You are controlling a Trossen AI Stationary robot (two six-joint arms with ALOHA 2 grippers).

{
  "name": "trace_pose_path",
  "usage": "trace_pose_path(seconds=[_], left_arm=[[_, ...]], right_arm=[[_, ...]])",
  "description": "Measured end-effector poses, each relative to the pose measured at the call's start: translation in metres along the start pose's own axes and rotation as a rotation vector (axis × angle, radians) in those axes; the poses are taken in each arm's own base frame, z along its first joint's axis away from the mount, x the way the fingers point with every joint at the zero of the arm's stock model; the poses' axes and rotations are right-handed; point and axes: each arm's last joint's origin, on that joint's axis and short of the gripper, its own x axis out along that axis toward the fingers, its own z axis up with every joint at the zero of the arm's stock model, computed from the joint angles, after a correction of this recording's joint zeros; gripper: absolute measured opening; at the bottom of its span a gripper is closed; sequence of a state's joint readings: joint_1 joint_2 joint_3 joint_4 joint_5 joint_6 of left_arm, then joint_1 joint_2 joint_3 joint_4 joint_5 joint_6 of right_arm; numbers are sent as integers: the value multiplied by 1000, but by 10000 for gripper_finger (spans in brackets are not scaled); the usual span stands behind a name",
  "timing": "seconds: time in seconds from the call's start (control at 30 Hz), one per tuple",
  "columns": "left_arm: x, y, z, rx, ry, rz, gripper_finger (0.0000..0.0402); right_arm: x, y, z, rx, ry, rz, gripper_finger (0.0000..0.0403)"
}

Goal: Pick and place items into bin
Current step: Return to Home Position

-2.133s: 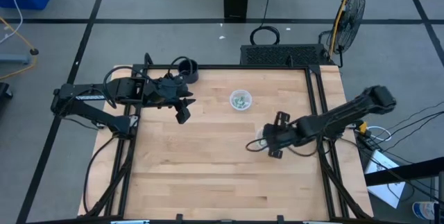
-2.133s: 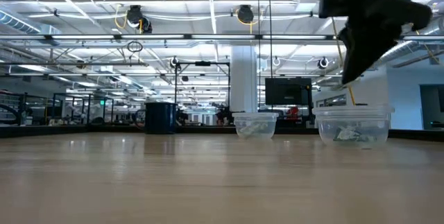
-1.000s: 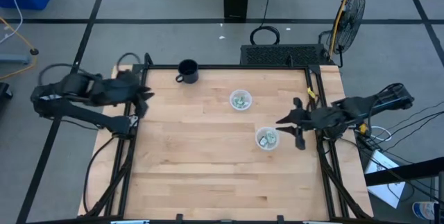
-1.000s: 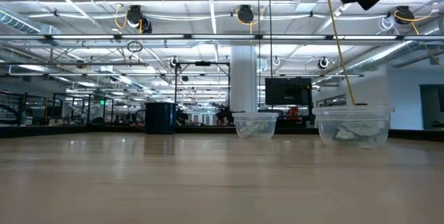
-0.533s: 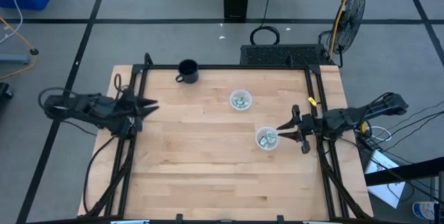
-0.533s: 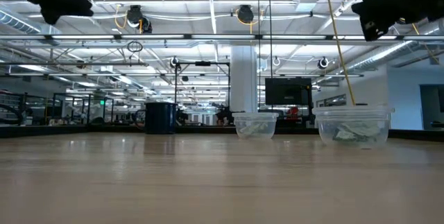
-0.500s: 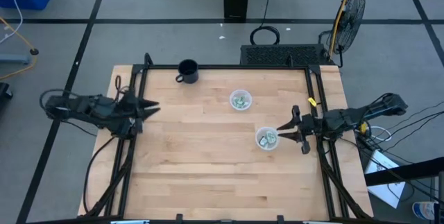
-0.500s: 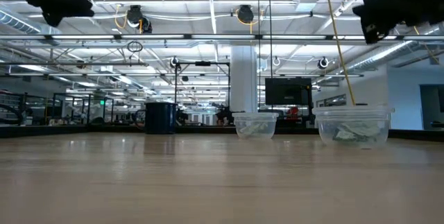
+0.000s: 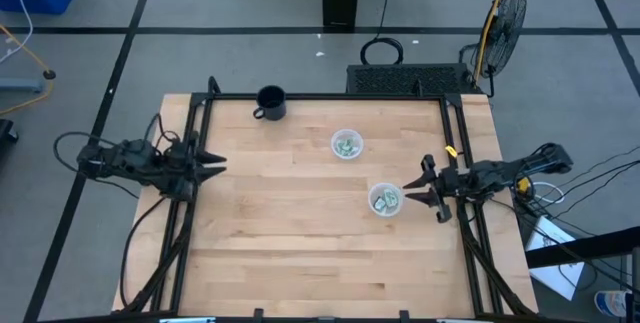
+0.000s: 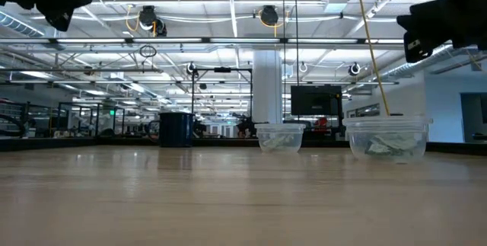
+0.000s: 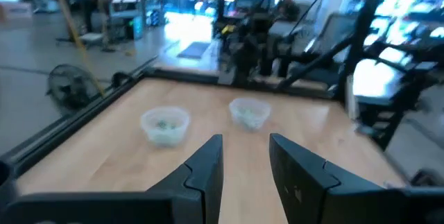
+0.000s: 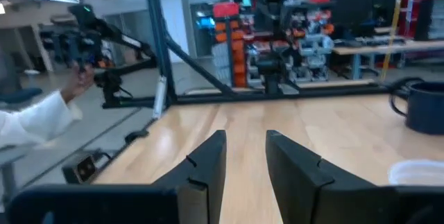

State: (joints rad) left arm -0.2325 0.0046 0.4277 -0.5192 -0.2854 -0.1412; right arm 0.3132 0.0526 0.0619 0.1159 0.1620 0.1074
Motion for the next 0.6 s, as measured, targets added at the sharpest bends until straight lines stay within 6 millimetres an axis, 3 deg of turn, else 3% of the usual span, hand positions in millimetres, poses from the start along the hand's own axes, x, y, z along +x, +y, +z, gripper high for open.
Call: trace_pose_path(seconds=[0.23,0.6], left_arm=[[14,-4,-9,0,-93,-40,124],[49,-10,-67,66,-177,-180,124]], right_arm=[[-2,0,2,-22,-27,12,98],[-2,0,2,14,-32,14,94]])
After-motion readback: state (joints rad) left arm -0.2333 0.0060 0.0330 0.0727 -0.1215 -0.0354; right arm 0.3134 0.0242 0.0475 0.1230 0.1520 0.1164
